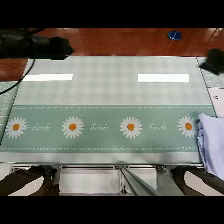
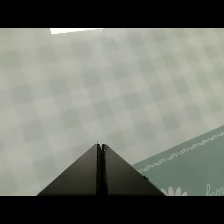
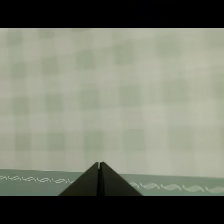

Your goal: Fold the shirts.

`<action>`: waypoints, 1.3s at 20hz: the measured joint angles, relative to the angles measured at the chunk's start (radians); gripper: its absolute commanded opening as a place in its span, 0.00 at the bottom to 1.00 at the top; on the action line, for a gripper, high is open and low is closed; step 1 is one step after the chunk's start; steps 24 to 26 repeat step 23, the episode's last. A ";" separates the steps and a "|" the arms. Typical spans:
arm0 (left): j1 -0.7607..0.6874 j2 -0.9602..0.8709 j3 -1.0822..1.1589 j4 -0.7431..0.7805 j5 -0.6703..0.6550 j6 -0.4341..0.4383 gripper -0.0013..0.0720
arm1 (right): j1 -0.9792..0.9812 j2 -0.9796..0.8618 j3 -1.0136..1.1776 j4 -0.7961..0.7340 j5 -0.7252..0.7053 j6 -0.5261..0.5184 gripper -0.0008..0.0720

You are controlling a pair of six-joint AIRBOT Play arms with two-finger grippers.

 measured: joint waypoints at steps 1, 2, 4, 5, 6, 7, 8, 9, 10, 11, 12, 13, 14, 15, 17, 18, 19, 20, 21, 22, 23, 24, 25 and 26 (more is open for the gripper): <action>-0.021 -0.028 0.017 0.065 -0.024 -0.029 0.05 | 0.077 -0.053 0.022 -0.058 -0.012 0.007 0.04; -0.034 -0.057 0.026 0.111 -0.053 -0.052 0.05 | 0.131 -0.101 0.035 -0.110 -0.007 0.021 0.04; -0.041 -0.114 0.025 0.177 -0.119 -0.071 0.05 | 0.198 -0.187 0.055 -0.200 0.028 0.047 0.04; -0.038 -0.140 0.020 0.194 -0.130 -0.079 0.05 | 0.219 -0.222 0.061 -0.244 0.049 0.059 0.04; -0.031 -0.164 0.015 0.213 -0.153 -0.091 0.05 | 0.233 -0.248 0.065 -0.280 0.066 0.069 0.04; -0.026 -0.185 0.012 0.227 -0.163 -0.104 0.05 | 0.244 -0.267 0.069 -0.304 0.077 0.075 0.04; -0.022 -0.200 0.010 0.237 -0.170 -0.113 0.05 | 0.251 -0.279 0.071 -0.325 0.085 0.080 0.04; -0.019 -0.214 0.008 0.242 -0.179 -0.120 0.05 | 0.257 -0.289 0.072 -0.338 0.092 0.084 0.04; -0.018 -0.225 0.006 0.244 -0.190 -0.124 0.05 | 0.262 -0.297 0.073 -0.348 0.098 0.088 0.04; -0.017 -0.233 0.006 0.248 -0.193 -0.127 0.05 | 0.264 -0.302 0.074 -0.355 0.100 0.091 0.04; -0.016 -0.241 0.005 0.250 -0.196 -0.130 0.05 | 0.266 -0.305 0.075 -0.363 0.103 0.092 0.04; -0.015 -0.246 0.005 0.254 -0.202 -0.134 0.05 | 0.268 -0.308 0.076 -0.367 0.105 0.093 0.04; -0.015 -0.252 0.005 0.256 -0.201 -0.134 0.05 | 0.269 -0.310 0.076 -0.369 0.107 0.095 0.04; -0.014 -0.257 0.004 0.257 -0.205 -0.137 0.05 | 0.270 -0.312 0.076 -0.373 0.107 0.095 0.04; -0.014 -0.266 0.004 0.258 -0.209 -0.137 0.05 | 0.270 -0.314 0.076 -0.377 0.110 0.095 0.04; -0.014 -0.270 0.004 0.259 -0.210 -0.138 0.05 | 0.271 -0.314 0.076 -0.377 0.110 0.095 0.04; -0.014 -0.275 0.004 0.259 -0.211 -0.140 0.05 | 0.271 -0.314 0.076 -0.378 0.110 0.096 0.04; -0.014 -0.278 0.004 0.259 -0.211 -0.140 0.05 | 0.271 -0.314 0.076 -0.380 0.111 0.096 0.04; -0.014 -0.282 0.004 0.260 -0.211 -0.140 0.05 | 0.272 -0.314 0.076 -0.380 0.111 0.096 0.04; -0.014 -0.284 0.004 0.260 -0.212 -0.140 0.05 | 0.272 -0.314 0.076 -0.380 0.111 0.097 0.04; -0.014 -0.285 0.004 0.260 -0.211 -0.140 0.05 | 0.272 -0.314 0.076 -0.380 0.111 0.097 0.04; -0.014 -0.285 0.004 0.260 -0.211 -0.140 0.05 | 0.272 -0.314 0.076 -0.380 0.111 0.097 0.04; -0.014 -0.285 0.004 0.260 -0.211 -0.140 0.05 | 0.272 -0.314 0.076 -0.380 0.111 0.097 0.04; -0.014 -0.285 0.004 0.260 -0.211 -0.140 0.05 | 0.272 -0.314 0.076 -0.380 0.111 0.097 0.04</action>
